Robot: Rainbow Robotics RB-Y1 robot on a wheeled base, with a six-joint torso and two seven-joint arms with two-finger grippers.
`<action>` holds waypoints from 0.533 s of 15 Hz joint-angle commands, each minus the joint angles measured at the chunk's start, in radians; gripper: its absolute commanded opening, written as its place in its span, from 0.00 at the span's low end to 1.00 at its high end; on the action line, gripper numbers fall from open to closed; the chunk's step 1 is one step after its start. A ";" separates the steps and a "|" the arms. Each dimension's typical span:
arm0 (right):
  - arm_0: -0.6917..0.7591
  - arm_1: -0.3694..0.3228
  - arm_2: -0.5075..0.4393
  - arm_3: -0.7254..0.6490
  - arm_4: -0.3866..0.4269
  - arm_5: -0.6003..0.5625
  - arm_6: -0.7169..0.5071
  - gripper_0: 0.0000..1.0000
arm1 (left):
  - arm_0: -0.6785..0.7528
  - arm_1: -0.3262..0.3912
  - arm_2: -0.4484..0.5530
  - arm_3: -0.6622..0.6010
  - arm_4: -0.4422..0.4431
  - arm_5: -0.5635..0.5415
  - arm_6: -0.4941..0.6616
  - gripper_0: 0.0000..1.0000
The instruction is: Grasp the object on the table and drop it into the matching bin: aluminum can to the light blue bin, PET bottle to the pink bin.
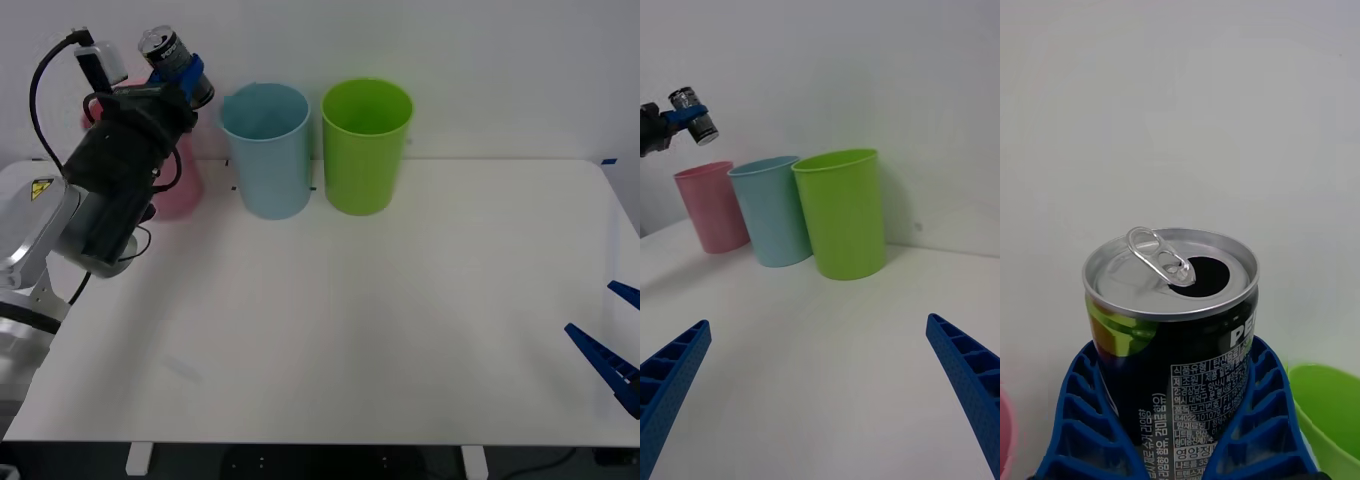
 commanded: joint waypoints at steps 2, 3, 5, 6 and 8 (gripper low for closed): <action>0.000 0.000 0.000 0.000 0.000 0.000 0.000 1.00 | -0.164 -0.047 -0.046 0.198 -0.016 0.010 -0.028 0.00; 0.000 0.000 0.000 0.000 0.000 0.000 0.000 1.00 | -0.199 -0.064 -0.049 0.248 -0.022 0.010 -0.039 0.00; 0.000 0.000 0.000 0.000 0.000 0.000 0.000 1.00 | -0.274 -0.098 -0.052 0.348 -0.039 0.010 -0.062 0.00; 0.000 0.000 0.000 0.000 0.000 0.000 0.000 1.00 | -0.299 -0.108 -0.061 0.380 -0.042 0.010 -0.067 0.00; 0.000 0.000 0.000 0.000 0.000 0.000 0.000 1.00 | -0.367 -0.127 -0.081 0.466 -0.048 0.010 -0.080 0.00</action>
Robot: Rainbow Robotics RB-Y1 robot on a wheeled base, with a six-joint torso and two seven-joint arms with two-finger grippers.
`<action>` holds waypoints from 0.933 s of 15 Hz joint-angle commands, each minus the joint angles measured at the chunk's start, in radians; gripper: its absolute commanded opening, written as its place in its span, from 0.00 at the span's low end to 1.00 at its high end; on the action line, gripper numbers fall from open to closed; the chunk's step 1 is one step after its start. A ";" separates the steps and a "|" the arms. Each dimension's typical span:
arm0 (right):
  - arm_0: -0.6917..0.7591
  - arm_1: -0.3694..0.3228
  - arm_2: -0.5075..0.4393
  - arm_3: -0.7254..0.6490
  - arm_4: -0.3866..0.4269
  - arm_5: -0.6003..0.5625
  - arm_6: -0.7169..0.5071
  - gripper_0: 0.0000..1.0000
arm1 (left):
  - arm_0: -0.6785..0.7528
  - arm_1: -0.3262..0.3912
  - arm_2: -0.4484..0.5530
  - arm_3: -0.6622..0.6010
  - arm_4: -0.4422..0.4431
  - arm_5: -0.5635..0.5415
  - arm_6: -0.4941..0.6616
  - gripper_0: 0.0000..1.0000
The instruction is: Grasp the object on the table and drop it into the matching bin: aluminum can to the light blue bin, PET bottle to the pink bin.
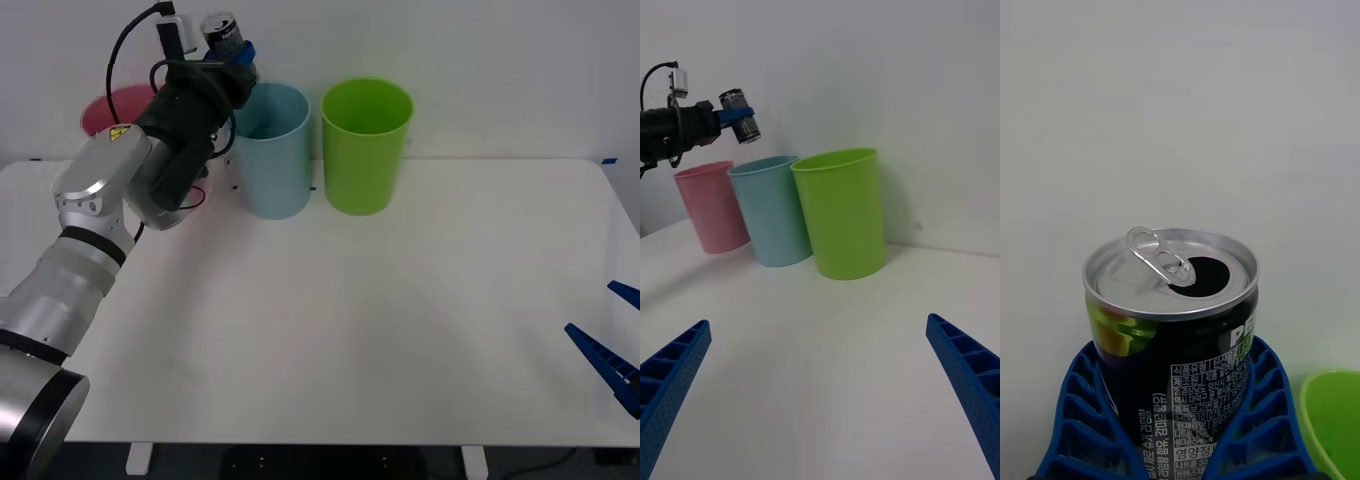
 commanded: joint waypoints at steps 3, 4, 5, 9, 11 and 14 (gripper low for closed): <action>0.000 0.000 0.000 0.000 0.000 0.000 0.000 1.00 | -0.119 -0.035 -0.022 0.148 -0.021 0.000 -0.032 0.00; 0.000 0.000 0.000 0.000 0.000 0.000 0.000 1.00 | -0.130 -0.043 -0.022 0.163 -0.026 0.000 -0.036 0.00; 0.000 0.000 0.000 0.000 0.000 0.000 0.000 1.00 | -0.133 -0.046 -0.020 0.168 -0.030 0.000 -0.039 0.00; 0.000 0.000 0.000 0.000 0.000 0.000 0.000 1.00 | -0.133 -0.050 -0.020 0.168 -0.038 0.000 -0.039 0.00; 0.000 0.000 0.000 0.000 0.000 0.000 0.000 1.00 | -0.133 -0.050 -0.020 0.168 -0.041 0.001 -0.039 0.06; 0.000 0.000 0.000 0.000 0.000 0.000 0.000 1.00 | -0.133 -0.050 -0.020 0.168 -0.047 0.009 -0.042 1.00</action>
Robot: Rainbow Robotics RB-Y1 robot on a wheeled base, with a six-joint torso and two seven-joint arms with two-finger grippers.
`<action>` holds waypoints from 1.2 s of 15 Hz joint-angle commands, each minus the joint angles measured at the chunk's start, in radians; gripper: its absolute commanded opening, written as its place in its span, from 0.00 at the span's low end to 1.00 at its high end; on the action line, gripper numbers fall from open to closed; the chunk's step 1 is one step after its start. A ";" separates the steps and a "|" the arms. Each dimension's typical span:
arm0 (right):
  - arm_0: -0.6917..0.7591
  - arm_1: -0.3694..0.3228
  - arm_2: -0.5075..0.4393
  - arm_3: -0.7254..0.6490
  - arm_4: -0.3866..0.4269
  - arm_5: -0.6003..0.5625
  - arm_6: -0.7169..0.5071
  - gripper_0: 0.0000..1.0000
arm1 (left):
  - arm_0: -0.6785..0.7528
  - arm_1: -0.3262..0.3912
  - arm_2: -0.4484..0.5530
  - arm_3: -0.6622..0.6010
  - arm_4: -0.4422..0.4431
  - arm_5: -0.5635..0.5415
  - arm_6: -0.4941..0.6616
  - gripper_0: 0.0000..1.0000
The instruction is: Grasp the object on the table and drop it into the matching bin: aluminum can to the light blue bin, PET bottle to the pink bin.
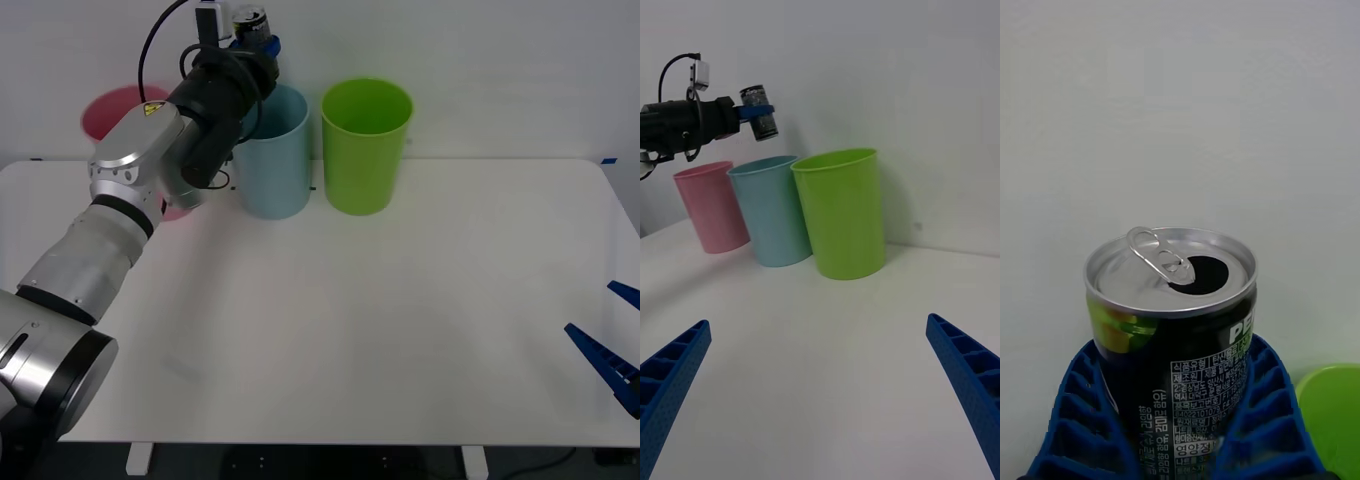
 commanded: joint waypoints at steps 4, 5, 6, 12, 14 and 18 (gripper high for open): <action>0.000 0.000 0.000 0.000 0.000 0.000 0.000 1.00 | 0.000 0.000 0.001 -0.001 -0.001 0.008 -0.003 1.00; 0.000 0.000 0.000 0.000 0.000 0.000 0.000 1.00 | 0.000 0.000 0.001 -0.001 0.002 0.008 0.000 1.00; 0.000 0.000 0.000 0.000 0.000 0.000 0.000 1.00 | 0.002 0.000 0.001 -0.001 0.005 0.008 0.000 1.00; 0.000 0.000 0.000 0.000 0.000 0.000 0.000 1.00 | 0.008 0.011 0.001 -0.001 0.028 -0.021 -0.003 1.00; 0.000 0.000 0.000 0.000 0.000 0.000 0.000 1.00 | 0.023 0.020 0.001 -0.021 0.046 -0.047 -0.003 1.00; 0.000 0.000 0.000 0.000 0.000 0.000 0.000 1.00 | 0.127 0.069 -0.001 -0.168 0.080 -0.059 0.002 1.00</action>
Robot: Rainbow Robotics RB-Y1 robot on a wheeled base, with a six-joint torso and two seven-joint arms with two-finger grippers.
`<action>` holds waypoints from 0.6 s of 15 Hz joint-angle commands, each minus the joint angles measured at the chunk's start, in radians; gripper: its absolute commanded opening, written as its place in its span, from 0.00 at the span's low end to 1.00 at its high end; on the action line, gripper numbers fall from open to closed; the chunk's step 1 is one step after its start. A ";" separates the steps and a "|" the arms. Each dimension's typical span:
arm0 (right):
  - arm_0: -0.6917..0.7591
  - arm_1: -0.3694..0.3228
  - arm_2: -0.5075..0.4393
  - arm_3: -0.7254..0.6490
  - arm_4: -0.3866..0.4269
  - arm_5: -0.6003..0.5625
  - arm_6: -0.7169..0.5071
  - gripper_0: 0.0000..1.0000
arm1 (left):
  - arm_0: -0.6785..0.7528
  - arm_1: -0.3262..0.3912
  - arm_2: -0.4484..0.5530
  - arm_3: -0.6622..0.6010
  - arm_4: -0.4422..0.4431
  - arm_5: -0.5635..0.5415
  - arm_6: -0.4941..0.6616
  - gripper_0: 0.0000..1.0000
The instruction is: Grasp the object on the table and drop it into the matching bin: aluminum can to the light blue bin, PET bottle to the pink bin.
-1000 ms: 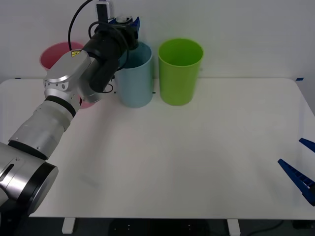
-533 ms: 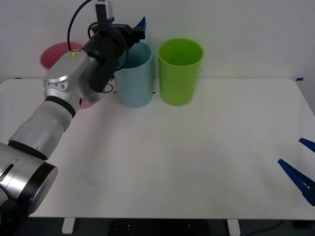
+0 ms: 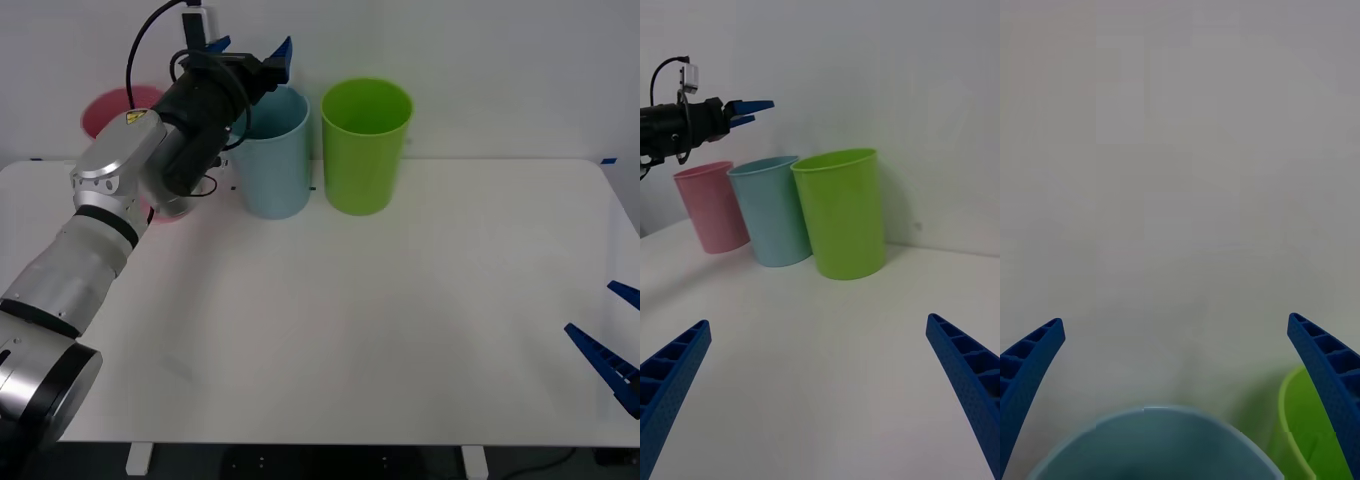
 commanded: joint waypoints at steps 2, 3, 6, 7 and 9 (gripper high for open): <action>0.000 0.000 0.000 0.000 0.000 0.000 0.000 1.00 | 0.113 0.051 0.000 -0.148 0.033 -0.012 0.002 1.00; 0.000 0.000 0.000 0.000 0.000 0.000 0.000 1.00 | 0.145 0.063 0.000 -0.186 0.042 -0.012 0.002 1.00; 0.000 0.000 0.000 0.000 0.000 0.000 0.000 1.00 | 0.236 0.102 0.001 -0.297 0.069 -0.019 0.002 1.00; 0.000 0.000 0.000 0.000 0.000 0.000 0.000 1.00 | 0.277 0.122 0.001 -0.346 0.081 -0.022 0.003 1.00; 0.000 0.000 0.000 0.000 0.000 0.000 0.000 1.00 | 0.351 0.166 0.011 -0.422 0.102 -0.043 0.005 1.00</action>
